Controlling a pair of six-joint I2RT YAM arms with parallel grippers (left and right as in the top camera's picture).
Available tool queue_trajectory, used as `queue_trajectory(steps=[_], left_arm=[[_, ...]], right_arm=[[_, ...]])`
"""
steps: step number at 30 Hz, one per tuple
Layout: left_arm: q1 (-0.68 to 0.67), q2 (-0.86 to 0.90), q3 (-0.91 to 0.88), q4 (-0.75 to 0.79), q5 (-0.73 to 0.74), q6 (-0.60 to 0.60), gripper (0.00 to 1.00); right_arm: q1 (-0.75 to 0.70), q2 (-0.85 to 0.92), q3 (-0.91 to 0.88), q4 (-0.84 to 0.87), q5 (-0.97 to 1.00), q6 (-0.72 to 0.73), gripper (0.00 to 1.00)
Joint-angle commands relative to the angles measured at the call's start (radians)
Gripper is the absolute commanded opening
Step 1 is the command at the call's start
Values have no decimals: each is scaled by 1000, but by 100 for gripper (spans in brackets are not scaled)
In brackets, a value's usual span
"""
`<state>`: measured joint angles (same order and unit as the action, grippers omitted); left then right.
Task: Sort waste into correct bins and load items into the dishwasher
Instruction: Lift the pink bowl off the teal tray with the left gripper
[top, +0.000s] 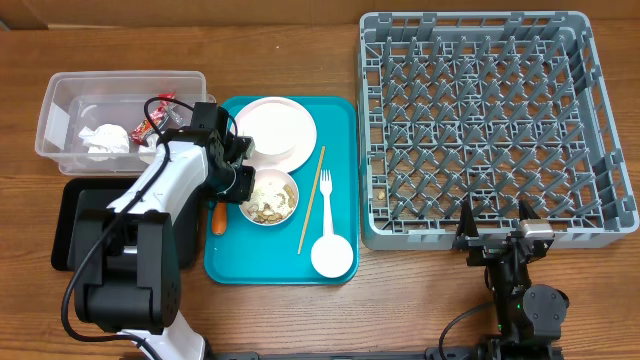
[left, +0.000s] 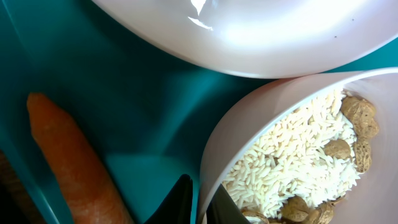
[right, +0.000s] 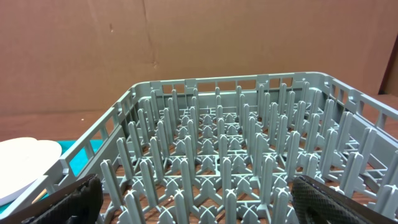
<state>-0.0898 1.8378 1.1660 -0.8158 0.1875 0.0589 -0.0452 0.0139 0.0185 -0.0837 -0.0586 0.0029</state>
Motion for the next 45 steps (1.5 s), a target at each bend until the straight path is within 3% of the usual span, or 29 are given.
queue_trajectory(steps=[1,5,22,35,41,45], left_arm=[[-4,14,-2,-7,13,5,10],[-4,14,-2,-21,12,5,4],[-4,-20,112,-126,9,-16,4],[-4,-214,187,-224,-61,-173,4],[-4,-264,187,-251,58,-154,4],[-4,-263,187,-251,187,-76,4]], right_arm=[[-5,-11,-11,3,12,-4,100],[-5,-11,-11,3,12,-4,100],[-5,-11,-11,3,12,-3,100],[-5,-11,-11,3,12,-4,100],[-5,-11,-11,3,12,-4,100],[-5,-11,-11,3,12,-4,100]])
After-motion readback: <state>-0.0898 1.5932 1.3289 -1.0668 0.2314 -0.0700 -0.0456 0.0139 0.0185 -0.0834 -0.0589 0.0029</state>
